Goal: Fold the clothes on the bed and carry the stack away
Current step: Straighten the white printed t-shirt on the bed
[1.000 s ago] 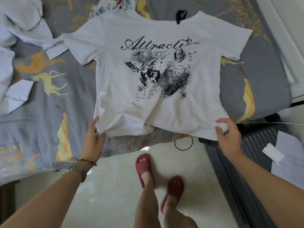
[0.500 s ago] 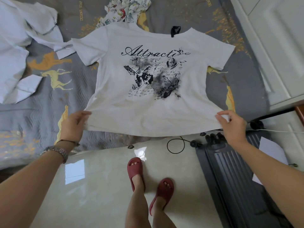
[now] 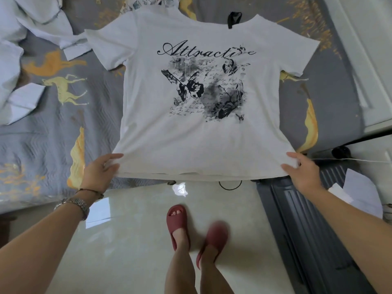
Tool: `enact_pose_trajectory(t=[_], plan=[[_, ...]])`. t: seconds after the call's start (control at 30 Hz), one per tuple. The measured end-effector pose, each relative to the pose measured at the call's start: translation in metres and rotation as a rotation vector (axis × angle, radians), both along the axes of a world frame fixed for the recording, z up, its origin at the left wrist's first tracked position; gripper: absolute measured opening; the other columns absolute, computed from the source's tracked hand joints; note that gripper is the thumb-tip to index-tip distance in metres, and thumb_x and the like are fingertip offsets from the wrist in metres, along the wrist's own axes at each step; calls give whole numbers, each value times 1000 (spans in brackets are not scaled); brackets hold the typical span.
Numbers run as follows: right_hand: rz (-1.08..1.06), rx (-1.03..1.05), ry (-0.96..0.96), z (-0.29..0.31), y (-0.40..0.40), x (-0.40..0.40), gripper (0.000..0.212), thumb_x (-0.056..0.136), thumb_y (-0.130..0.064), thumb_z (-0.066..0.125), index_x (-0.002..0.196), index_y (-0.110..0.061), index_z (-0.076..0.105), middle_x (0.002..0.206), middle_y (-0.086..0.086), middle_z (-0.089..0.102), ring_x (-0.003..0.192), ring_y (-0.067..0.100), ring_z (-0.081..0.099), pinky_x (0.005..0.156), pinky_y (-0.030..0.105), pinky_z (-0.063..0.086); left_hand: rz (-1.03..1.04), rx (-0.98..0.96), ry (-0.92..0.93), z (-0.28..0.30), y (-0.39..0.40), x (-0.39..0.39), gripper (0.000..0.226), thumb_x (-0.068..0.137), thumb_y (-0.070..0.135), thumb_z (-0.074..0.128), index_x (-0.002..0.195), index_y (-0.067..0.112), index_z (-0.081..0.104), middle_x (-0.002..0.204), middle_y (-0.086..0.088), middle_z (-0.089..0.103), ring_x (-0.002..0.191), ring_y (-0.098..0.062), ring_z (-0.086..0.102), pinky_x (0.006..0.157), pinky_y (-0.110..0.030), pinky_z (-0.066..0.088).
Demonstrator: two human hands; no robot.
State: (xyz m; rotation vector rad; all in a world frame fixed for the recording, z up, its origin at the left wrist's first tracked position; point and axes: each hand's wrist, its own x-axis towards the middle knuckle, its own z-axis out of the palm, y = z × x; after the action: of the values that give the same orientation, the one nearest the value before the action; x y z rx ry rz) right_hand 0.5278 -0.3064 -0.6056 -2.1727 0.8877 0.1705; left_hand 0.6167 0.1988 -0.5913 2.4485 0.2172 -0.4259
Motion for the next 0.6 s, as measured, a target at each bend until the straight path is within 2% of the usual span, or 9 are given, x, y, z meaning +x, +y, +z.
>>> enact_pose_trajectory(t=[0.07,0.1,0.17,0.2,0.27,0.33,0.4,0.47,0.6], plan=[[-19,-22,22,-7,3,-3,40,83,-3,64,122,-9,58,128,13,56,117,26,49,94,25,35,12,4,25,-5,1,-3,31,89,5,54,115,17,63,94,-14,62,66,-24,52,59,-14,41],[-21,-27,29,-10,4,-4,40,83,-3,64,122,-11,58,127,13,56,114,24,50,93,25,36,23,1,38,-6,0,-5,34,89,3,53,117,17,63,101,-13,63,72,-27,55,61,-13,41],[-29,-17,45,-15,5,-7,40,83,-2,62,122,-14,58,127,12,55,110,21,49,92,26,38,19,-27,63,-7,-4,-10,40,87,-4,48,120,16,60,119,-12,60,92,-31,57,74,-21,42],[-37,-5,53,-18,5,-7,41,83,-2,62,122,-14,57,128,12,54,111,22,49,93,27,38,8,-43,75,-7,-6,-12,43,86,-7,46,121,14,59,124,-12,57,97,-29,55,77,-21,42],[-38,-2,78,-21,5,-8,42,84,-2,61,124,-15,56,130,13,52,116,27,49,95,29,39,-13,-39,102,-8,-9,-13,46,85,-10,45,124,12,56,129,-14,52,108,-29,51,86,-21,39],[-18,-28,124,-20,6,-6,42,85,-3,60,126,-13,53,131,16,51,118,31,49,95,32,39,-23,21,138,-10,-9,-12,46,85,-8,49,126,12,54,129,-17,51,114,-34,49,93,-31,38],[26,-55,208,-17,7,-3,45,85,-4,59,129,-9,48,131,21,49,117,36,48,97,38,40,-25,96,202,-11,-9,-10,45,84,-3,56,127,11,54,125,-21,53,112,-37,50,94,-36,38],[136,-91,317,-10,7,1,48,86,-8,59,131,-7,44,129,23,50,116,38,49,98,43,42,-26,145,281,-9,-6,-8,40,84,4,61,123,10,57,118,-22,56,106,-36,53,89,-34,39],[380,-241,480,19,6,10,41,87,-18,56,126,-11,46,121,17,55,108,35,54,87,40,48,-107,301,345,11,-6,-2,28,86,15,59,114,12,60,110,-13,62,93,-31,59,82,-35,49]])
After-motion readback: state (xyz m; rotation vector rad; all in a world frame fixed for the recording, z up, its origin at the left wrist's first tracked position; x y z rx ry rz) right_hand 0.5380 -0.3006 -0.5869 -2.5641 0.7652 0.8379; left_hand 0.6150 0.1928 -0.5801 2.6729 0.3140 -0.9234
